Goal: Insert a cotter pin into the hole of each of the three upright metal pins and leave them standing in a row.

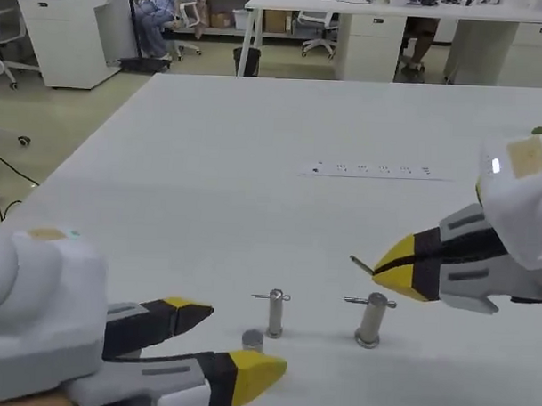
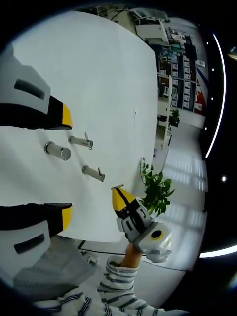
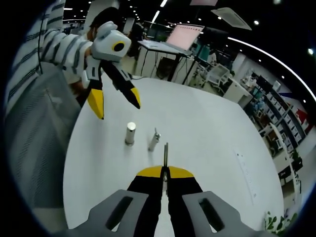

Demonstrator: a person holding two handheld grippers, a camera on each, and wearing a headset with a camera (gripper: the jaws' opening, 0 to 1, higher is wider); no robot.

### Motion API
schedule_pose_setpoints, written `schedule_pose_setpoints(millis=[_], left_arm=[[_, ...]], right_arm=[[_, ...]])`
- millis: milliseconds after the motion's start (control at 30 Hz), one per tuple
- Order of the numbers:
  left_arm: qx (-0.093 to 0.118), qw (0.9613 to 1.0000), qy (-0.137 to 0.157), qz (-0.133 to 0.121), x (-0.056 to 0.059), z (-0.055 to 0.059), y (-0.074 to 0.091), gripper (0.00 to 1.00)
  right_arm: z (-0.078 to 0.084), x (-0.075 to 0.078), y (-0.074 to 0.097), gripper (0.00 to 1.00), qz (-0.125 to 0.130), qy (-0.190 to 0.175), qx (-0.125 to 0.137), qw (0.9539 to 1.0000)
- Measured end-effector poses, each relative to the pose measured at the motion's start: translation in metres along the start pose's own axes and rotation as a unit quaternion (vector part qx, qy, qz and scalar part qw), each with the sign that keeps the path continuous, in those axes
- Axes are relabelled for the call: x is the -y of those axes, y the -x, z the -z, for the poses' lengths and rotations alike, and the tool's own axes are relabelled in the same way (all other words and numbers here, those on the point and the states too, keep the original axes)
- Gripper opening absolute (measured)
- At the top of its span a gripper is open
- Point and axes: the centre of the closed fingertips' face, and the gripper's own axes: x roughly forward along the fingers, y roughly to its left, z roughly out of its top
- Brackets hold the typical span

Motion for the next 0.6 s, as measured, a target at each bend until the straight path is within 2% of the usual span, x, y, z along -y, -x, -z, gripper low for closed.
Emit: schedule_pose_setpoints(millis=[100,200,367,600], left_arm=[[0.002,0.9999,0.01,0.005,0.003,-0.003,-0.003,0.54],[0.012,0.9999,0.006,0.006,0.005,-0.008,-0.006,0.52],[0.018,0.9996,0.015,0.012,0.008,-0.015,-0.011,0.48],[0.02,0.9988,0.039,0.021,0.011,-0.02,-0.019,0.42]], right_arm=[[-0.003,-0.006,-0.001,0.02,0.007,0.01,0.005,0.9999],[-0.007,-0.006,-0.001,0.02,0.024,0.02,0.014,0.9994],[-0.014,-0.011,0.0,0.02,0.041,0.041,0.026,0.998],[-0.02,-0.019,-0.003,0.02,0.048,0.064,0.029,0.9964]])
